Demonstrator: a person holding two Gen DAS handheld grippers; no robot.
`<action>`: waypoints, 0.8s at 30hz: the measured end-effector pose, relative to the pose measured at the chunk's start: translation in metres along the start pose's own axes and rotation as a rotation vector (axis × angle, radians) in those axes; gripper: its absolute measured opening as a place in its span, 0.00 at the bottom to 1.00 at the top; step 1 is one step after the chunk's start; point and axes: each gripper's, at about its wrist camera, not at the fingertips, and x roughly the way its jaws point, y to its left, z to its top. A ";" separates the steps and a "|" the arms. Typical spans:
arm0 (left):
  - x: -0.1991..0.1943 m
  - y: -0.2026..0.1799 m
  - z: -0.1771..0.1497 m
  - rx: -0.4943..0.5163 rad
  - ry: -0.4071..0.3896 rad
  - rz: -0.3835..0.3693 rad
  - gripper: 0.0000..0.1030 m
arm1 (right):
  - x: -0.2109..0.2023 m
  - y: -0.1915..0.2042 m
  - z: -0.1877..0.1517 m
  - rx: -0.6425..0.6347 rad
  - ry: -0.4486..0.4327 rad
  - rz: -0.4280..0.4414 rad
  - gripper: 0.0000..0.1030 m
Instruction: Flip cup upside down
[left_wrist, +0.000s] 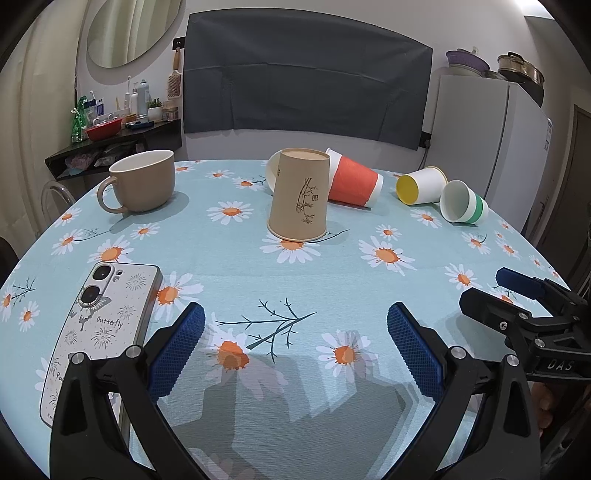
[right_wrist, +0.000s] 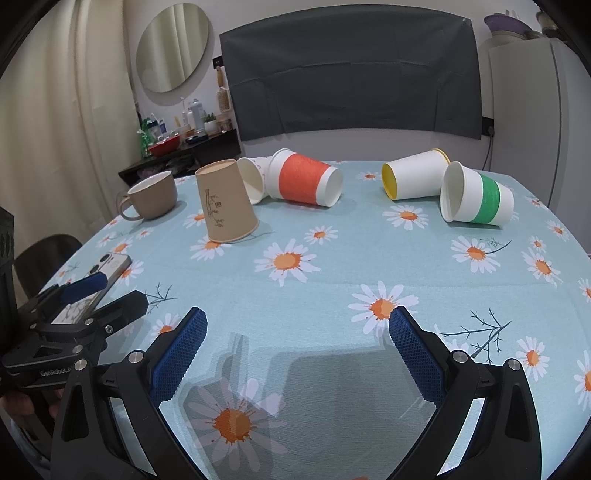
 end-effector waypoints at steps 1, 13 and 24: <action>0.000 0.000 0.000 0.001 -0.001 0.000 0.94 | 0.000 0.001 0.000 0.001 -0.001 0.000 0.92; -0.001 -0.002 0.000 0.007 -0.002 0.002 0.94 | 0.000 0.000 -0.001 0.009 0.001 0.002 0.92; -0.002 -0.002 0.000 0.012 -0.009 0.012 0.94 | 0.000 -0.002 0.000 0.013 0.001 0.001 0.92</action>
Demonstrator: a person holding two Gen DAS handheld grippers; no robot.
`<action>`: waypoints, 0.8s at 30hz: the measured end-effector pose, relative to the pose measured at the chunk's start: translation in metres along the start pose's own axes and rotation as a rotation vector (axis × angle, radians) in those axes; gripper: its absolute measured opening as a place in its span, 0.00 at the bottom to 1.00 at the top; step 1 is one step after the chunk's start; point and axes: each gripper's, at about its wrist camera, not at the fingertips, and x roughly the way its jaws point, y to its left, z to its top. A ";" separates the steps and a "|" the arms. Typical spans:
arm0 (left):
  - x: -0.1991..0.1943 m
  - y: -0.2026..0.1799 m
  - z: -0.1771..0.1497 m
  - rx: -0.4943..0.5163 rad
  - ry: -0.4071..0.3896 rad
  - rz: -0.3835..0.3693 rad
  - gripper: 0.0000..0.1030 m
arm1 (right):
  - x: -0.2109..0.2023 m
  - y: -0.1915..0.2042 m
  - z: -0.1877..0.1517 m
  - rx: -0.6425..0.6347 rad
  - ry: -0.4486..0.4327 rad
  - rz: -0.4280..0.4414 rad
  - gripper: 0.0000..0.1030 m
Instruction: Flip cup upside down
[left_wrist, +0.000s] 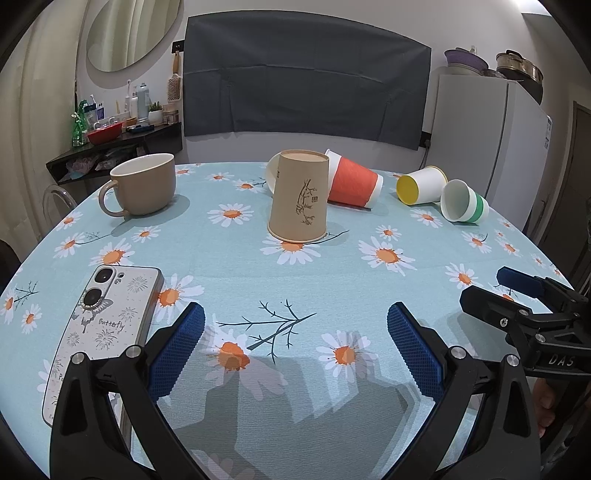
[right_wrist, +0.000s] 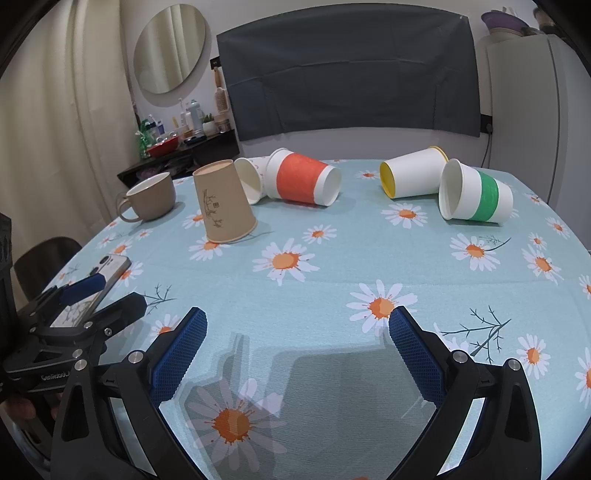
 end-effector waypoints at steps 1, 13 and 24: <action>-0.001 0.000 0.000 0.001 -0.004 0.004 0.94 | 0.000 0.000 0.000 0.001 0.001 0.001 0.92; 0.000 -0.001 -0.001 0.004 0.000 0.005 0.94 | 0.000 0.000 0.000 0.002 0.001 0.002 0.92; 0.000 -0.001 -0.001 0.003 0.001 0.006 0.94 | 0.001 -0.001 0.000 0.002 0.005 0.004 0.92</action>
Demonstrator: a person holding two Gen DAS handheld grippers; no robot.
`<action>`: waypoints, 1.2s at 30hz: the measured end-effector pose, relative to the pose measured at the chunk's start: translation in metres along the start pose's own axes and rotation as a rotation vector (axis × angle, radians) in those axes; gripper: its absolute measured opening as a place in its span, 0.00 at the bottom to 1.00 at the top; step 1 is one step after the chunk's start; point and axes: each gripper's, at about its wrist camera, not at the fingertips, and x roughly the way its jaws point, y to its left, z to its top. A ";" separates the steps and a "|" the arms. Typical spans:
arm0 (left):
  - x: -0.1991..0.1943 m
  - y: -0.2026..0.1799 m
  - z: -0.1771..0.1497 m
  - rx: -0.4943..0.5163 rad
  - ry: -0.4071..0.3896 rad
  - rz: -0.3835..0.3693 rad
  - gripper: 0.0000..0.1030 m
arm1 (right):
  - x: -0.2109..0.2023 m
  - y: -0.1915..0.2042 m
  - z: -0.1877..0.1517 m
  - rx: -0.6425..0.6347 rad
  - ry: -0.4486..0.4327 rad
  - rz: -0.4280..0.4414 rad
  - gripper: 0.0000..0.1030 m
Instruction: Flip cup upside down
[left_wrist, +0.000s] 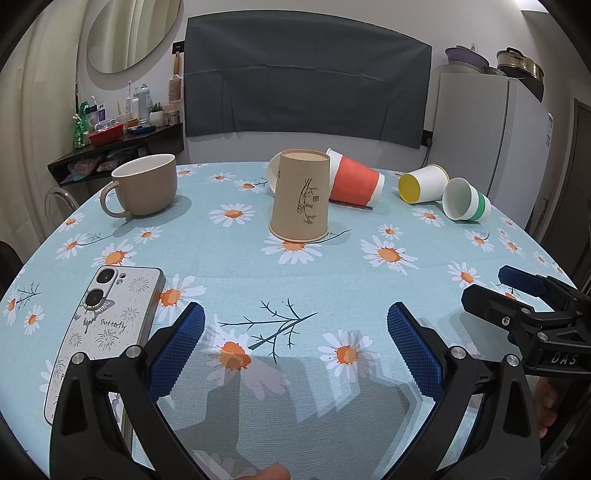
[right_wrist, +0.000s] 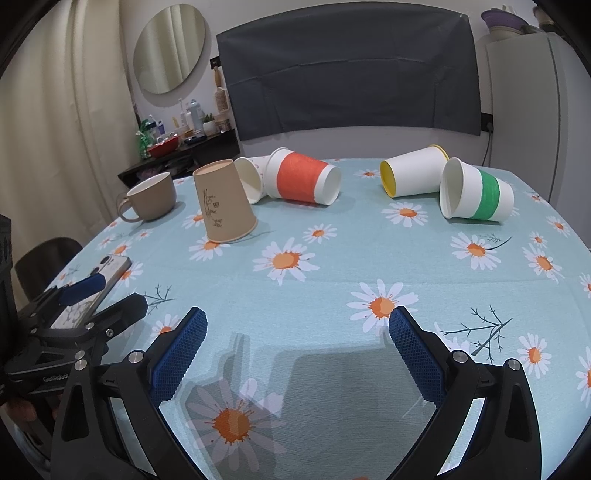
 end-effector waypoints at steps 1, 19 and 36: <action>0.000 0.000 0.000 0.000 0.000 0.000 0.94 | 0.000 0.000 0.000 0.000 0.000 0.000 0.92; 0.000 -0.001 -0.001 0.006 -0.002 0.004 0.94 | -0.001 0.001 -0.001 0.003 -0.001 -0.001 0.92; -0.005 -0.005 -0.001 0.034 -0.019 0.003 0.94 | 0.000 0.001 0.000 0.003 0.000 0.001 0.92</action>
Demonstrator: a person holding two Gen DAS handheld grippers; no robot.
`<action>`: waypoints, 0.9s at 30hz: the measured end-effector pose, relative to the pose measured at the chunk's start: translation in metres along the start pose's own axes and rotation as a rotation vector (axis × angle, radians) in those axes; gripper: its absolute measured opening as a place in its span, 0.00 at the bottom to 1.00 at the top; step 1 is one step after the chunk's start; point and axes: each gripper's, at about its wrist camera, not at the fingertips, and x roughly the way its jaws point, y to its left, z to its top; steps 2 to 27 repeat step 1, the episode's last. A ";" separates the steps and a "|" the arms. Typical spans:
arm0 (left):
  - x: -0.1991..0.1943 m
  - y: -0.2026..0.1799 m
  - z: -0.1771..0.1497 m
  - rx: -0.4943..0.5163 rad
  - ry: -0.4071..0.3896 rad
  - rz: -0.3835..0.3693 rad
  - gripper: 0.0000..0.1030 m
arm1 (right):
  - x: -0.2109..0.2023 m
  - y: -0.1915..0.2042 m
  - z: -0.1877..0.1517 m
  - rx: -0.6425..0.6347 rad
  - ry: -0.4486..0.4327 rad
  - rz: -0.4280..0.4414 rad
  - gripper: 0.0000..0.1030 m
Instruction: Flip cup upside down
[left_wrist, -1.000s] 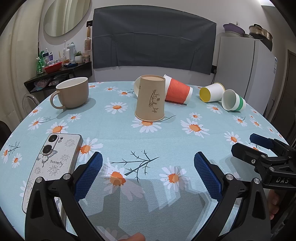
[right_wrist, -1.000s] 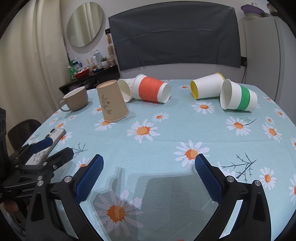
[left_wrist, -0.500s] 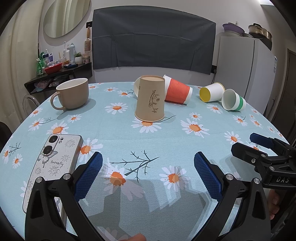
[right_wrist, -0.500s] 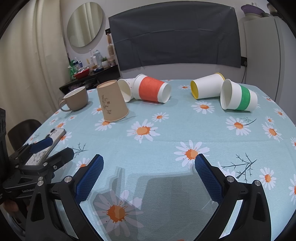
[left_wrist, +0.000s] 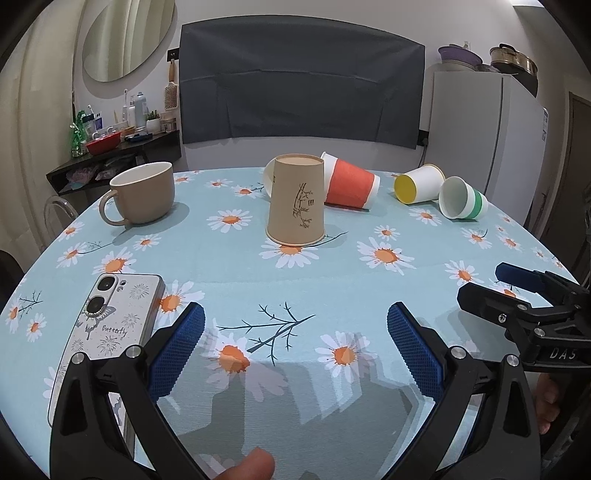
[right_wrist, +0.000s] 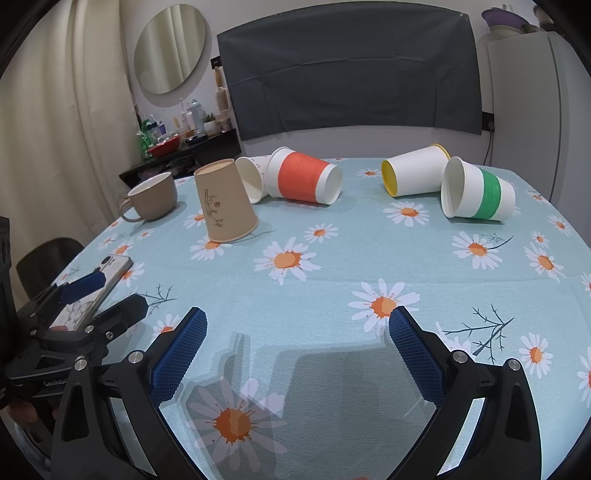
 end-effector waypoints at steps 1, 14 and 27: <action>-0.001 -0.001 0.000 0.007 -0.003 0.004 0.94 | 0.000 0.000 0.000 0.000 0.000 0.000 0.92; -0.001 -0.001 0.000 0.007 -0.003 0.004 0.94 | 0.000 0.000 0.000 0.000 0.000 0.000 0.92; -0.001 -0.001 0.000 0.007 -0.003 0.004 0.94 | 0.000 0.000 0.000 0.000 0.000 0.000 0.92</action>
